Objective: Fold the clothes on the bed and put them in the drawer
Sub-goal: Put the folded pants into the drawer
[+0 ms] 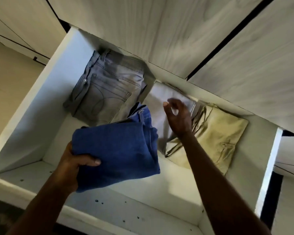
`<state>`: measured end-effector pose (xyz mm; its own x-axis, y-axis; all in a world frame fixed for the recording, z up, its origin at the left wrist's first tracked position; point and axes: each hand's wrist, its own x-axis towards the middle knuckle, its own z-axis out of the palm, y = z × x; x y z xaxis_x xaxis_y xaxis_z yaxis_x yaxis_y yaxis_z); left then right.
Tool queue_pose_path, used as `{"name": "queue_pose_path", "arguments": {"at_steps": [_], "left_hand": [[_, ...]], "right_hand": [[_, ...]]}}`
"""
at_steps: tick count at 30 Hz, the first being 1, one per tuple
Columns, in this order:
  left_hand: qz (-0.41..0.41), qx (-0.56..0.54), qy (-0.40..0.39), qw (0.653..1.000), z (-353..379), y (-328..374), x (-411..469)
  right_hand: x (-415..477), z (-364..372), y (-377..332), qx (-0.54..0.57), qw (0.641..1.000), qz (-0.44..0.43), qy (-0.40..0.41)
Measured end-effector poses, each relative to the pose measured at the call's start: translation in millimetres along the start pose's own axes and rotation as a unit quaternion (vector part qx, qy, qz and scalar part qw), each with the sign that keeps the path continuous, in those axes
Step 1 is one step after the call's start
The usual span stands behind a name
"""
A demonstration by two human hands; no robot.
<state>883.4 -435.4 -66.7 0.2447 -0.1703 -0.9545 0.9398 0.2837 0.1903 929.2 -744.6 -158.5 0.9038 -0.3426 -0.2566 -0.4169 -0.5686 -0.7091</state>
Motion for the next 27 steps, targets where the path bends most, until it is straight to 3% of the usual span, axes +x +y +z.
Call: {"name": "queue_pose_path", "arguments": {"at_steps": [1,2,4,6,8,9,11,13,14,16,17,20,21,23,25,27], "left_hand": [[0.077,0.022,0.005,0.997,-0.7,-5.4,0.4],[0.133,-0.020,-0.006,0.991,-1.5,-14.9,-0.7],[0.173,-0.109,-0.008,0.979,-0.5,-37.0,-10.1],[0.161,-0.128,-0.027,0.978,6.6,-59.3,-9.4],[0.101,-0.029,-0.009,0.994,6.0,-79.6,-1.6],[0.068,0.042,0.024,0.997,5.1,-87.4,5.9],[0.005,0.223,0.083,0.971,0.1,-102.1,19.5],[0.032,0.412,0.173,0.894,-0.6,-105.0,34.0],[0.072,0.495,0.212,0.840,0.9,-102.4,38.7],[0.167,0.587,0.256,0.749,4.0,-94.5,50.0],[0.186,0.601,0.250,0.736,4.4,-90.2,58.2],[0.149,0.498,0.217,0.826,3.3,-87.9,77.5],[0.129,0.480,0.216,0.841,1.7,-89.9,82.2],[0.102,0.503,0.225,0.828,-5.0,-96.0,88.8],[0.107,0.541,0.222,0.804,-8.3,-103.8,90.1],[0.140,0.589,0.230,0.762,-5.8,-110.6,90.7]], "right_hand": [[-28.2,-1.9,-1.2,0.145,0.988,0.057,-0.013],[-57.3,-6.9,1.3,0.275,0.954,0.121,-0.021],[-108.8,-19.6,17.1,0.479,0.846,0.233,-0.034],[-148.1,-27.4,36.8,0.594,0.738,0.314,-0.061],[-174.3,-25.8,45.9,0.620,0.692,0.357,-0.100],[-183.7,-21.6,48.2,0.610,0.691,0.371,-0.115],[-194.9,-9.4,50.0,0.523,0.741,0.396,-0.141],[-201.7,5.0,61.0,0.389,0.826,0.367,-0.178],[-201.5,10.5,68.8,0.317,0.855,0.361,-0.195],[-198.1,11.5,82.6,0.262,0.862,0.367,-0.230],[-193.3,9.3,86.9,0.275,0.854,0.371,-0.241],[-188.0,1.4,98.2,0.372,0.794,0.388,-0.285],[-190.5,1.8,102.0,0.394,0.771,0.404,-0.296],[-200.4,8.9,106.7,0.365,0.758,0.443,-0.308],[-207.0,20.1,106.2,0.247,0.807,0.447,-0.295],[-209.4,30.7,104.9,0.199,0.845,0.429,-0.251]]}}
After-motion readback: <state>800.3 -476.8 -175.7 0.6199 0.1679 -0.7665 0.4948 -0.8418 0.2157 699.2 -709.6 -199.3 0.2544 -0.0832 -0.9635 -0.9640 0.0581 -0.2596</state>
